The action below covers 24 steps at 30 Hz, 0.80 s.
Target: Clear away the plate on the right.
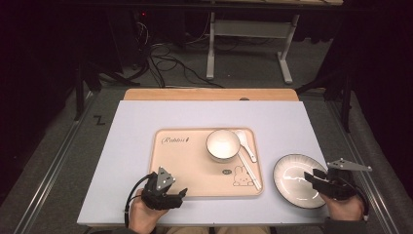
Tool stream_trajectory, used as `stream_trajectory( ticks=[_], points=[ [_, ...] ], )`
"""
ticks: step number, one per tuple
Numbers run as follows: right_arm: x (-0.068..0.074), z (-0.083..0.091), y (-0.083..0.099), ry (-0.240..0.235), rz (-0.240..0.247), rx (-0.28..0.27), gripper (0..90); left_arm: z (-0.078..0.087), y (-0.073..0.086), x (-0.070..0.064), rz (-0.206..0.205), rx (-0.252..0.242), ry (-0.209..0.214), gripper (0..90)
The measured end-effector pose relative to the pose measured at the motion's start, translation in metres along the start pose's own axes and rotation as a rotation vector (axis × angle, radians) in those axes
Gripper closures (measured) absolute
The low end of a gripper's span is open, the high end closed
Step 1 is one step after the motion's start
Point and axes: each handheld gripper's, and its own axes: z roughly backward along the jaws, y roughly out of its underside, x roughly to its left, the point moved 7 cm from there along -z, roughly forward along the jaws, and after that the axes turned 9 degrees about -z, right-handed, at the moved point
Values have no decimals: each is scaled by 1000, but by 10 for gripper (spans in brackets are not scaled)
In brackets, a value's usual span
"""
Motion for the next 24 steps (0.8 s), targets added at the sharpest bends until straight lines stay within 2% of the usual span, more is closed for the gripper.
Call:
stream_trajectory(
  ticks=[4,9,12,17,19,21,24],
  points=[
    [-13,1,1,32,-38,-9,598,-4,-1,1,-1,3,4,262],
    [-25,4,8,71,-66,-9,596,-10,-7,-4,-38,10,-7,263],
    [-33,5,10,81,-110,-19,594,-12,-8,-6,-43,11,-3,263],
    [-44,0,13,112,-128,0,594,-15,-8,-4,-41,23,-5,263],
    [-47,1,12,110,-140,-12,579,-15,-8,-4,-42,23,-7,263],
    [-50,3,11,124,-133,-22,578,-14,-8,-4,-41,19,-8,263],
    [-54,6,13,127,-155,-26,581,-15,-8,-5,-41,22,-4,264]
  ],
)
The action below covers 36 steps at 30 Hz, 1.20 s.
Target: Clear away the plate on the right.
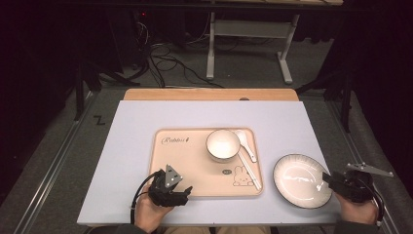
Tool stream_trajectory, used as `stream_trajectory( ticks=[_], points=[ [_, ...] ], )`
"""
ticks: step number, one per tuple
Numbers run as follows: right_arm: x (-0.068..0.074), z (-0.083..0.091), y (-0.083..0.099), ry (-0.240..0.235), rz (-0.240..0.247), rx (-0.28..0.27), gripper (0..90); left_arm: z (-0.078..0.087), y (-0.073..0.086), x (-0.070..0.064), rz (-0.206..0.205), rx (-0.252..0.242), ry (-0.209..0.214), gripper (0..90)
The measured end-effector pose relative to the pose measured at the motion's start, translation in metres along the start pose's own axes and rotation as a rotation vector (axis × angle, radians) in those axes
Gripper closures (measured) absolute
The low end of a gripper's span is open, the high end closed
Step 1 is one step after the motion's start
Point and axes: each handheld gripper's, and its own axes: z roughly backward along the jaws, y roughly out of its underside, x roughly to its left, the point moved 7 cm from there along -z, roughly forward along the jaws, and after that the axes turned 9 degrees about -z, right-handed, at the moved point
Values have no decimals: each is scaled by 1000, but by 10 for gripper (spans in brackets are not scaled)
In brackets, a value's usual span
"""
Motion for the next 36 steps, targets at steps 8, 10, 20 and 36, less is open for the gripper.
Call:
stream_trajectory(
  ticks=[8,10,20,36],
  points=[
    [-2,-13,5,-34,-17,65,652,-1,1,0,-4,5,1,265],
    [-3,-14,5,-36,-26,66,671,0,0,0,1,-3,-2,266],
    [-5,-19,6,-49,-33,82,696,-1,0,-2,-8,1,-3,267],
    [1,-20,12,-78,-29,122,758,-1,0,-2,-9,1,2,269]
  ],
)
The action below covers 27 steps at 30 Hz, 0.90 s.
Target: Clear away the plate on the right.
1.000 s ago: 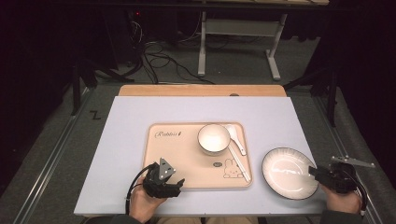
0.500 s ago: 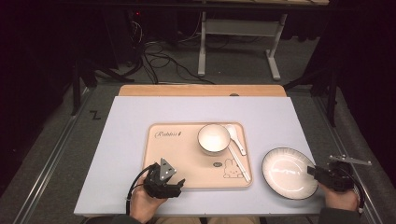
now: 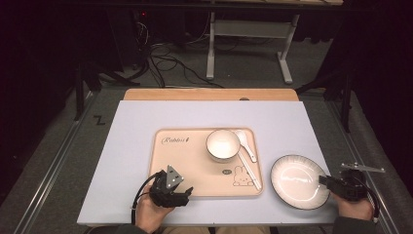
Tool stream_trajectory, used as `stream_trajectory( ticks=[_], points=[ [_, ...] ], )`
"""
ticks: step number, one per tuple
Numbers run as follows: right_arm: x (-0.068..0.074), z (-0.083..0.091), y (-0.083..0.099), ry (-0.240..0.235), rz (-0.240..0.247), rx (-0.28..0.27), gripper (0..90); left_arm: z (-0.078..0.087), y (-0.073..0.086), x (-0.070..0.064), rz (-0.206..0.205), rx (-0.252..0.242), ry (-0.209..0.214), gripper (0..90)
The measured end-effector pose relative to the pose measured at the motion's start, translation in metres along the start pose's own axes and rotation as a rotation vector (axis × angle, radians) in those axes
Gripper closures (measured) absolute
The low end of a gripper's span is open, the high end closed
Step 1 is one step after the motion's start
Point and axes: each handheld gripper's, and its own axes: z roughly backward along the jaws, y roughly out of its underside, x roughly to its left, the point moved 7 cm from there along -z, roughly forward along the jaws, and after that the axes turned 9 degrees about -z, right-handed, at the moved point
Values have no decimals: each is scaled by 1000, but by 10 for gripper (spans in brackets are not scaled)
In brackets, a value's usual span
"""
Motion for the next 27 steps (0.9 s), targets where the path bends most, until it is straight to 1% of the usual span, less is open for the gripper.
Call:
stream_trajectory(
  ticks=[4,6,9,12,14,15,17,22,26,27],
  points=[
    [1,-2,-1,-22,8,13,739,1,-1,-3,-15,1,-2,269],
    [2,-7,-1,-51,-2,28,684,1,-1,-4,-18,1,-4,269],
    [3,-11,-2,-79,-22,33,681,1,0,-4,-24,4,-10,269],
    [1,-11,-2,-116,-55,35,707,0,-1,-3,-21,3,-8,270],
    [-1,-11,-2,-128,-73,39,737,-1,-1,-3,-22,7,-11,270],
    [-2,-10,-3,-142,-81,36,751,0,-1,-3,-22,6,-11,270],
    [-3,-9,-3,-148,-100,40,768,0,-1,-4,-24,3,-16,271],
    [-4,-4,-4,-166,-120,29,810,1,-1,-4,-29,0,-19,274],
    [0,2,-8,-167,-104,-1,831,1,-2,-4,-35,-1,-18,280],
    [1,4,-9,-178,-103,-14,838,1,-2,-4,-36,-2,-18,281]
  ],
)
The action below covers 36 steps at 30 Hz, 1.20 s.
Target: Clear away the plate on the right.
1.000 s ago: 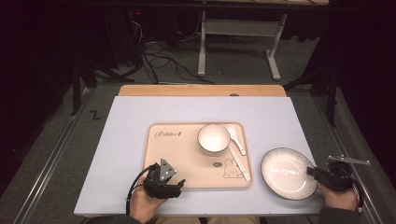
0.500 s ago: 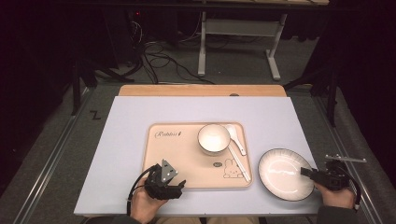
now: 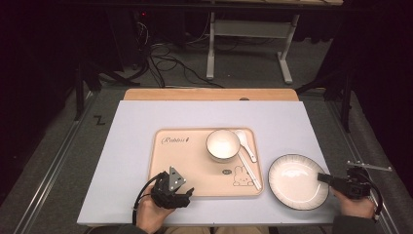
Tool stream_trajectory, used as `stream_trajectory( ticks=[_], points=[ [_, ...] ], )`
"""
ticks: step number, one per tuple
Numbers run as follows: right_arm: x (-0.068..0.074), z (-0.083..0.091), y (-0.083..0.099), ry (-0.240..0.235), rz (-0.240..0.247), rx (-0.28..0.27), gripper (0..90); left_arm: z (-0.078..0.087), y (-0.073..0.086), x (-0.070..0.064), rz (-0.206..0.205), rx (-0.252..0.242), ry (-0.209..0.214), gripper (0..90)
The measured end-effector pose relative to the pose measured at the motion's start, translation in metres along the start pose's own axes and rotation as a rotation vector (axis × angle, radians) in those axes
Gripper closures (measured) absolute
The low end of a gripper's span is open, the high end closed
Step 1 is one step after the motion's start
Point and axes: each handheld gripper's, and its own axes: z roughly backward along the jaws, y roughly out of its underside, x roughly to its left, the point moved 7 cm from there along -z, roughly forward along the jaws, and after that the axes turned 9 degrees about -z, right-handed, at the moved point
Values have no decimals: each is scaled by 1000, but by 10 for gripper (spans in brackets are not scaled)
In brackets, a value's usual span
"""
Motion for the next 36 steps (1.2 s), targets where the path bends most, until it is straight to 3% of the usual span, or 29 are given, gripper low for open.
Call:
stream_trajectory(
  ticks=[2,10,12,23,31,36],
  points=[
    [2,3,-1,-20,-9,-15,849,1,0,0,0,-1,-2,283],
    [15,12,-6,-30,32,-73,862,2,-1,0,11,-17,-1,294],
    [18,14,-8,-25,57,-82,862,2,-1,0,-5,-14,-2,299],
    [20,23,-10,-29,70,-126,859,5,-7,-4,-58,-54,14,319],
    [21,28,-11,-30,77,-160,857,4,-7,-3,-11,-55,43,321],
    [20,30,-13,-42,68,-170,857,5,-8,-3,-10,-60,37,321]
  ],
)
